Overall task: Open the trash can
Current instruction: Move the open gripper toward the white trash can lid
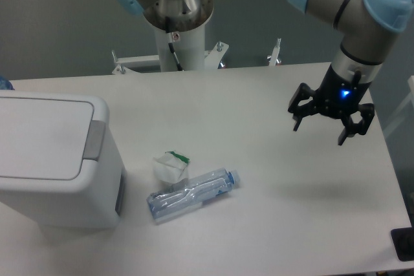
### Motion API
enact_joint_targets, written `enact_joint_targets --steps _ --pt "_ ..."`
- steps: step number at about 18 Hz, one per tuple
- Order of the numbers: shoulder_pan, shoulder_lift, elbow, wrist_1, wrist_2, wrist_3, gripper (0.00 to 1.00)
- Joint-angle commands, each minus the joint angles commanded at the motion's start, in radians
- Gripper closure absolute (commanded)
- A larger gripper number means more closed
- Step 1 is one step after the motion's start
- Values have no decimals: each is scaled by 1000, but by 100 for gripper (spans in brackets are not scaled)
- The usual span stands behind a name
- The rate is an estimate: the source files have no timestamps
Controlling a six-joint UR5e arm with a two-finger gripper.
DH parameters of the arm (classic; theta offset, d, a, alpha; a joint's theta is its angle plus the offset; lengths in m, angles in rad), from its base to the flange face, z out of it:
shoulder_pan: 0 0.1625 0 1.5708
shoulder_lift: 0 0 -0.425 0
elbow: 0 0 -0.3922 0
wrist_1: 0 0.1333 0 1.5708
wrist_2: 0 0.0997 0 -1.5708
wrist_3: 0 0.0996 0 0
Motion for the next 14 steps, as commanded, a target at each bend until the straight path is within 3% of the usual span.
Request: enact_joint_targets --steps 7,14 --pt "-124 52 -6 0 -19 -109 0" --pt "-202 92 -15 55 -161 -163 0"
